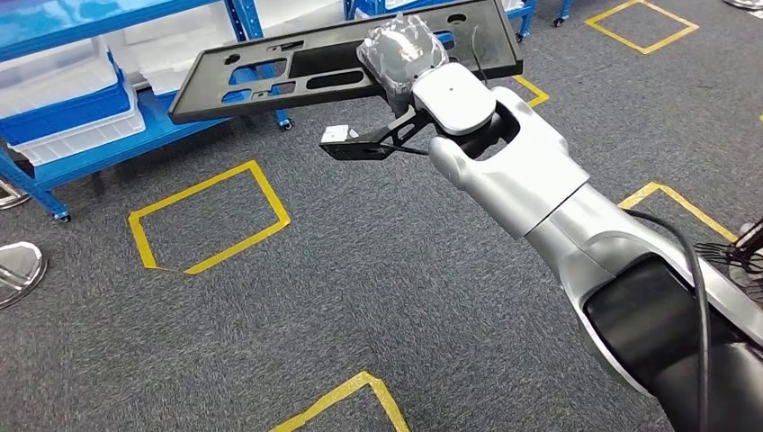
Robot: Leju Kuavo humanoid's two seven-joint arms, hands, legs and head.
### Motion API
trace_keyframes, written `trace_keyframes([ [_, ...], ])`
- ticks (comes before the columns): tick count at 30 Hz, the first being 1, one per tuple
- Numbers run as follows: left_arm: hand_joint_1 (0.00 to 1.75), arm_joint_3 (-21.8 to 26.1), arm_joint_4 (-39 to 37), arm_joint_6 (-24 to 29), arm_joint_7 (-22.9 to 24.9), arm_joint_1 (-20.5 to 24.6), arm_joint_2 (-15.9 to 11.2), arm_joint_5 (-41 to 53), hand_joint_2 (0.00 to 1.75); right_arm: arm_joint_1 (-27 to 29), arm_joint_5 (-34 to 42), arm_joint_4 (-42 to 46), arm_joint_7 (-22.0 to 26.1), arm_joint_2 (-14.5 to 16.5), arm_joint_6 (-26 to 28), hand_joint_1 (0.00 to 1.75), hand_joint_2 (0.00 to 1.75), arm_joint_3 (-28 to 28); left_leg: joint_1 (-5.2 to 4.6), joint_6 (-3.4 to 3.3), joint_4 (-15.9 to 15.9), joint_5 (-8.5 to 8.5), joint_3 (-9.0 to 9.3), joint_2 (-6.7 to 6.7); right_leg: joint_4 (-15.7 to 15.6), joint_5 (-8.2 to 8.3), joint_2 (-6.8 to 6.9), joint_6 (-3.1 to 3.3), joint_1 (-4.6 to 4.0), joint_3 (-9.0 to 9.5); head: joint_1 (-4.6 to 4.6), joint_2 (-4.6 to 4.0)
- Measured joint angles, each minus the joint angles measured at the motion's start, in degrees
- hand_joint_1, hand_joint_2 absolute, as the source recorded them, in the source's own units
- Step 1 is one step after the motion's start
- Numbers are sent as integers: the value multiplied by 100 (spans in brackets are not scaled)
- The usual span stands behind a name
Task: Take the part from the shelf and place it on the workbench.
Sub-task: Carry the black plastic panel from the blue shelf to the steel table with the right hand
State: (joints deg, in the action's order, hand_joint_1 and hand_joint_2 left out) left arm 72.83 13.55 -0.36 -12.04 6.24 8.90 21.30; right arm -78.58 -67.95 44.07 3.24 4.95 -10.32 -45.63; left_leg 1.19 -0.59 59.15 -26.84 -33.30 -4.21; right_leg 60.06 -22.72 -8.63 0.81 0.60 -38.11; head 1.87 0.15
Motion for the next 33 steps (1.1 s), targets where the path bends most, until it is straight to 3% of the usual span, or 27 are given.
trace_keyframes([
  [1, 0, -1, 0, -2, -2, 15, 5, -3, 175, -4, -11, -10, -1, -19, 0, 175, 175, 0, 11, -15, -40, 19, 16, 75, -22, 23, -68, -42, 3, -6, 2, 1],
  [2, 0, 0, 0, -2, -2, 27, 11, -6, 175, -11, -17, -19, -1, -45, 0, 175, 175, 1, 22, -35, -96, 49, 44, 158, -19, 21, -21, -74, -16, -17, -2, 0],
  [4, 0, 1, -1, -2, -3, 26, 24, -11, 175, -46, -23, -35, -2, -84, 1, 175, 175, 1, 48, -89, -207, 112, 92, 336, 253, -172, 338, -115, -51, -156, -22, 0],
  [5, 0, 1, -2, -1, -2, 17, 25, -11, 175, -60, -26, -43, -3, -94, 2, 175, 175, 1, 34, -106, -224, 122, 101, 424, 559, -351, 582, -126, -47, -303, -31, -1],
  [6, 0, 1, -2, 0, -2, 4, 24, -8, 175, -68, -28, -53, -4, -98, 2, 175, 175, 1, 27, -120, -224, 120, 98, 509, 927, -535, 733, -143, -24, -479, -38, 0],
  [8, 0, 2, -2, 2, 1, -10, 25, 0, 175, -62, -31, -79, -5, -109, 0, 175, 175, 1, 20, -117, -207, 99, 92, 687, 1418, -685, 839, -181, 24, -709, -38, 0],
  [9, 0, 2, -2, 3, 2, -7, 26, 3, 175, -60, -32, -94, -5, -115, -1, 175, 175, 1, 22, -109, -194, 84, 92, 772, 1380, -610, 866, -199, 45, -677, -39, 0],
  [11, 0, 2, -2, 3, 4, 8, 41, 5, 175, -73, -34, -116, -5, -126, -1, 175, 175, 1, 29, -70, -143, 32, 101, 920, 746, -292, 1015, -215, 65, -319, -38, -1],
  [13, 0, 1, -2, 3, 7, 15, 59, 14, 175, -97, -37, -132, -5, -132, 1, 175, 175, 1, 5, 2, -76, -35, 100, 1034, 163, -123, 1203, -173, 19, -1, -36, -1],
  [14, 0, 0, -2, 2, 7, 19, 64, 18, 175, -105, -42, -143, -5, -134, 1, 175, 175, 1, -8, 39, -57, -59, 107, 1084, 53, -125, 1233, -138, -9, 49, -35, -1],
  [17, 0, -1, -2, 2, 7, 51, 79, 20, 175, -110, -64, -198, -5, -171, 2, 175, 175, 1, -3, 131, -55, -112, 149, 1191, 28, -126, 1046, -31, -17, 46, -34, -1],
  [19, 0, -1, -2, 3, 7, 52, 94, 20, 175, -122, -88, -232, -5, -171, 3, 175, 175, 1, 19, 167, 184, -315, 62, 969, -10, -98, 906, 34, 17, 55, -32, -1],
  [21, 0, -1, -2, 0, 7, 29, 104, 20, 175, -131, -113, -263, -5, -134, 4, 175, 175, 1, 26, 174, 861, -676, -248, 623, -22, -86, 754, 73, 13, 53, -30, -1],
  [22, 0, -1, -2, -2, 7, 20, 107, 20, 175, -131, -122, -280, -2, -116, 4, 175, 175, 1, 21, 170, 1241, -810, -440, 531, -19, -85, 666, 80, 2, 52, -29, -1],
  [23, 0, -1, -2, -4, 7, 16, 109, 20, 175, -130, -128, -294, 1, -105, 4, 175, 175, 1, 14, 160, 1496, -850, -587, 482, -15, -86, 575, 83, -12, 54, -29, 0],
  [24, 0, -1, -2, -7, 7, 18, 110, 20, 175, -130, -132, -307, 3, -102, 4, 175, 175, 1, 8, 140, 1546, -769, -648, 457, -8, -87, 487, 84, -25, 57, -29, 0],
  [26, 0, -1, -2, -10, 7, 18, 114, 20, 175, -138, -137, -321, 4, -96, 5, 175, 175, 1, -3, 71, 1016, -334, -485, 351, 6, -90, 311, 86, -47, 67, -29, -1],
  [28, 0, -1, -2, -15, 7, 5, 115, 20, 175, -154, -140, -336, 4, -84, 6, 175, 175, 1, 3, -23, 332, 2, -217, 21, 15, -86, 152, 71, -40, 52, -32, -1],
  [30, 0, -1, -2, -20, 7, 11, 120, 20, 175, -159, -143, -357, 4, -73, 7, 175, 175, 1, -11, -81, 57, 50, -104, -162, 7, -56, 1, 15, 11, -2, -26, -1],
  [32, 0, -1, -3, -27, 8, 46, 143, 21, 175, -161, -144, -379, 4, -82, 10, 175, 175, 1, -16, -96, -55, 72, -52, -16, -25, -15, -102, -58, 39, -35, -19, 0],
  [33, 0, -1, 1, -32, 7, 56, 155, 23, 175, -169, -150, -390, 4, -94, 12, 175, 175, 1, -3, -106, -122, 98, -12, 71, 1, -39, 11, -85, 17, -54, -27, 0],
])
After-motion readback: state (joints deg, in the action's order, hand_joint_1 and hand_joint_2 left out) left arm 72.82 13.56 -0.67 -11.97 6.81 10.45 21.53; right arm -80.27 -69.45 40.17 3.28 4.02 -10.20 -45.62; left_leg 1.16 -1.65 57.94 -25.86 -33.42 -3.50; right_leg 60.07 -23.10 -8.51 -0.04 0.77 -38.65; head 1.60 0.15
